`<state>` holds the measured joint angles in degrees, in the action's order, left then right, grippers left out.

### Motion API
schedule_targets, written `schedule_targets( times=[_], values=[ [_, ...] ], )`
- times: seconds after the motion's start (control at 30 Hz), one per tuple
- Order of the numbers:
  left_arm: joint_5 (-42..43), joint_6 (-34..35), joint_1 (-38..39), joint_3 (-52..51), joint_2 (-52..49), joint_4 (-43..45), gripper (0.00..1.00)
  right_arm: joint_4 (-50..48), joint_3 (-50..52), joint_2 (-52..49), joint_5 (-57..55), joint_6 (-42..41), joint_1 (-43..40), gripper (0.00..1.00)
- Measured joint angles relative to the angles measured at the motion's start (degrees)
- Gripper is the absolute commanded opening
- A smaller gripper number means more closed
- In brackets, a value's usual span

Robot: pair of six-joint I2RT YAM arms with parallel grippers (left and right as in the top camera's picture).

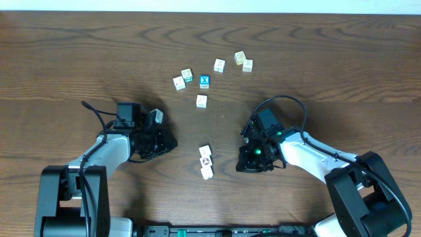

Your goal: Lift 3 blocks

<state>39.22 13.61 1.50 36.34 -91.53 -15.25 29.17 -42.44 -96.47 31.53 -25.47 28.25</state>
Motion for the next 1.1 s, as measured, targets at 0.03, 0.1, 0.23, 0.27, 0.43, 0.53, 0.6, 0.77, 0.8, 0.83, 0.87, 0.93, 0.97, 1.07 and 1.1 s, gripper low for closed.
schedule_targets(
  times=[0.03,0.1,0.23,0.27,0.43,0.53,0.6,0.77,0.8,0.83,0.87,0.93,0.97,1.07,1.1],
  values=[
    [0.59,-0.57,0.02,0.00,0.00,-0.22,0.07,0.31,0.00,0.00,0.17,0.24,0.22,0.01],
    [1.44,-1.60,0.02,0.00,0.00,-0.44,0.07,1.16,0.00,0.00,0.42,0.55,1.31,0.01],
    [2.47,-2.82,0.02,0.00,0.00,-0.55,0.07,3.37,0.00,0.00,0.83,0.70,5.84,0.01],
    [2.58,-3.15,0.02,0.00,0.00,-0.57,0.07,3.69,0.00,0.00,0.92,0.70,6.78,0.01],
    [2.82,-3.58,0.02,0.00,0.00,-0.13,0.07,4.24,0.07,0.00,1.62,0.68,10.73,0.01],
    [2.86,-3.61,0.02,0.00,0.00,0.50,0.07,3.52,0.13,0.00,1.75,0.28,12.74,0.01],
    [2.89,-3.61,0.02,0.00,0.00,0.87,0.07,1.86,0.20,-0.02,1.97,-0.39,14.14,0.01],
    [2.86,-3.61,0.02,0.00,0.00,1.25,0.07,-3.26,0.28,-0.02,2.45,-3.76,18.03,0.01],
    [2.86,-3.61,0.02,0.00,0.00,1.27,0.07,-3.56,0.28,-0.02,2.47,-4.02,18.43,0.01],
    [2.89,-3.61,0.02,0.00,0.00,1.38,0.08,-4.61,0.33,-0.02,2.38,-4.96,19.37,0.01],
    [2.89,-3.61,0.02,0.00,0.00,1.60,0.08,-5.42,0.33,-0.02,2.34,-5.81,20.06,0.01],
    [2.86,-3.63,0.02,0.00,0.00,2.29,0.07,-6.71,0.35,-0.02,2.10,-7.54,21.29,0.01],
    [2.89,-3.63,0.02,0.00,0.00,2.62,0.08,-7.21,0.39,-0.02,2.05,-8.20,21.57,0.01],
    [2.89,-3.63,0.02,0.00,0.00,3.67,0.08,-9.25,0.46,-0.04,1.55,-9.84,21.70,0.01],
    [2.86,-3.61,0.02,0.00,0.00,3.87,0.07,-9.90,0.46,-0.04,1.42,-10.08,21.70,0.01]
  ],
)
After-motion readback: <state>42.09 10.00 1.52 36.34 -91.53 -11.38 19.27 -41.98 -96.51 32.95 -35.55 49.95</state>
